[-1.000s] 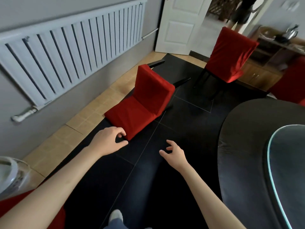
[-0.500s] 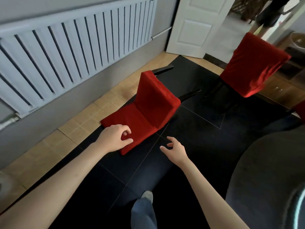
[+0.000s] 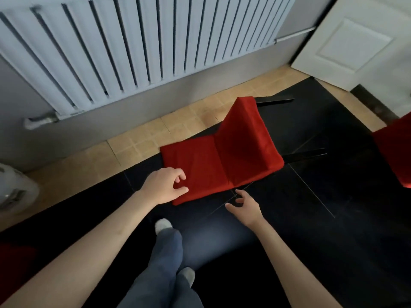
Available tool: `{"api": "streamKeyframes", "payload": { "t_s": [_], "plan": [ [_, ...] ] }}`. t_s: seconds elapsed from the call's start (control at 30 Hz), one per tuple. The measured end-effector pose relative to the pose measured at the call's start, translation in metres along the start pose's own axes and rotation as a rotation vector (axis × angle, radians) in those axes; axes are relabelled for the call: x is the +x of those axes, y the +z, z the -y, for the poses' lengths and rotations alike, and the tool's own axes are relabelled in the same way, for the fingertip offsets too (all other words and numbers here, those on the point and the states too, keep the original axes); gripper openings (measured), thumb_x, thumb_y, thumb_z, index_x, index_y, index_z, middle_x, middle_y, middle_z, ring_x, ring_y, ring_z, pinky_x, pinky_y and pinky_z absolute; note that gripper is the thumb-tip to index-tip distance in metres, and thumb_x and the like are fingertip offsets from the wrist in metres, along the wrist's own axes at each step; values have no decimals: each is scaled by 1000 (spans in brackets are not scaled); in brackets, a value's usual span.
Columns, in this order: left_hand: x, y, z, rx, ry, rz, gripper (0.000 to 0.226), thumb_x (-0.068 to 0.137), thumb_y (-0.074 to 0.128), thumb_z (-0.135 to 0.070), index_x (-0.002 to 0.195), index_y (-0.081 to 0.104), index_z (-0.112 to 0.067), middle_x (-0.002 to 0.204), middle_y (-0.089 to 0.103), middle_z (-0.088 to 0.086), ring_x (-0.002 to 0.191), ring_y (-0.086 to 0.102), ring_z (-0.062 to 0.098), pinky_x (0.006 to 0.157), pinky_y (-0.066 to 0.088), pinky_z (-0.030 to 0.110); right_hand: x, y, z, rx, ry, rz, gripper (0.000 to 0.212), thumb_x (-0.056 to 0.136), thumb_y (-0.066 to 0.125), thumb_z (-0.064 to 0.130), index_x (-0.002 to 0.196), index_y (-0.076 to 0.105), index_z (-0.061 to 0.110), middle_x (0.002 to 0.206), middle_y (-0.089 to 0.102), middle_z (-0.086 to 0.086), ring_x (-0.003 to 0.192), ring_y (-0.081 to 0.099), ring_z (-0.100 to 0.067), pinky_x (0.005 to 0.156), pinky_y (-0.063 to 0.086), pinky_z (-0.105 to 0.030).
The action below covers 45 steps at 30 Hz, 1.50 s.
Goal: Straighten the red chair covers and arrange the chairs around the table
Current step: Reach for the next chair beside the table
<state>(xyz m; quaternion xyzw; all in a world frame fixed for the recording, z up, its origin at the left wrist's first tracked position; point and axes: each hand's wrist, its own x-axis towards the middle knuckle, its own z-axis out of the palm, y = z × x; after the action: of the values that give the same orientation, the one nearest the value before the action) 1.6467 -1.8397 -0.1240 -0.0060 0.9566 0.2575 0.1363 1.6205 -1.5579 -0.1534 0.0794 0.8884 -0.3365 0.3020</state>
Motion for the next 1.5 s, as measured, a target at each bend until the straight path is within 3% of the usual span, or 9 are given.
{"api": "streamKeyframes", "payload": {
  "t_s": [0.17, 0.4, 0.5, 0.6, 0.67, 0.73, 0.87, 1.1, 1.5],
  "plan": [
    [53, 20, 21, -77, -58, 55, 40, 83, 66, -48, 116, 59, -27, 107, 64, -8, 95, 62, 10, 74, 41, 23, 58, 0, 13, -99, 53, 74, 78, 82, 73, 37, 148, 34, 21, 133, 54, -8, 119, 53, -23, 85, 44, -26],
    [122, 43, 49, -132, -159, 144, 44, 82, 67, -48, 119, 58, -25, 109, 65, -5, 97, 63, 13, 77, 44, 26, 139, 5, 25, -192, 88, 112, 77, 82, 73, 36, 147, 35, 18, 134, 53, -10, 119, 53, -24, 87, 47, -30],
    [146, 60, 54, -161, -206, 155, 45, 81, 67, -49, 118, 58, -26, 109, 65, -6, 97, 62, 12, 79, 46, 28, 169, 13, 19, -209, 86, 148, 77, 83, 72, 35, 147, 33, 18, 128, 55, -6, 95, 59, -12, 74, 47, -25],
    [167, 94, 61, -151, -225, 175, 46, 81, 67, -50, 120, 57, -27, 108, 65, -7, 97, 62, 11, 80, 48, 29, 206, 28, 6, -243, 69, 171, 77, 83, 71, 37, 148, 32, 20, 120, 56, -3, 69, 50, 0, 59, 43, -18],
    [181, 128, 67, -150, -243, 186, 47, 82, 66, -50, 121, 56, -26, 108, 64, -7, 97, 62, 11, 82, 49, 29, 234, 43, -11, -249, 60, 185, 77, 82, 72, 37, 147, 33, 20, 127, 56, -7, 87, 58, -10, 73, 52, -28],
    [194, 170, 77, -156, -271, 191, 47, 82, 66, -50, 121, 55, -26, 107, 64, -7, 97, 61, 12, 82, 49, 29, 264, 62, -33, -255, 43, 206, 77, 82, 72, 36, 147, 34, 19, 134, 53, -10, 111, 57, -23, 88, 52, -35],
    [222, 266, 108, -146, -314, 233, 47, 82, 66, -47, 122, 54, -24, 116, 62, -2, 107, 59, 17, 90, 48, 33, 326, 101, -85, -286, 17, 241, 77, 82, 72, 36, 146, 35, 16, 138, 52, -9, 126, 49, -25, 98, 41, -29],
    [273, 405, 152, -98, -363, 303, 51, 83, 66, -50, 125, 51, -26, 124, 60, -1, 114, 56, 18, 94, 47, 34, 426, 145, -160, -349, 11, 234, 75, 84, 71, 36, 146, 34, 16, 136, 55, -10, 126, 51, -25, 103, 41, -30],
    [312, 515, 198, -142, -535, 92, 47, 84, 65, -49, 123, 52, -27, 115, 58, -1, 105, 57, 17, 90, 49, 34, 511, 197, -223, -464, -95, 166, 70, 88, 64, 40, 146, 33, 16, 133, 54, -15, 122, 53, -29, 100, 44, -34]
  ]
}}
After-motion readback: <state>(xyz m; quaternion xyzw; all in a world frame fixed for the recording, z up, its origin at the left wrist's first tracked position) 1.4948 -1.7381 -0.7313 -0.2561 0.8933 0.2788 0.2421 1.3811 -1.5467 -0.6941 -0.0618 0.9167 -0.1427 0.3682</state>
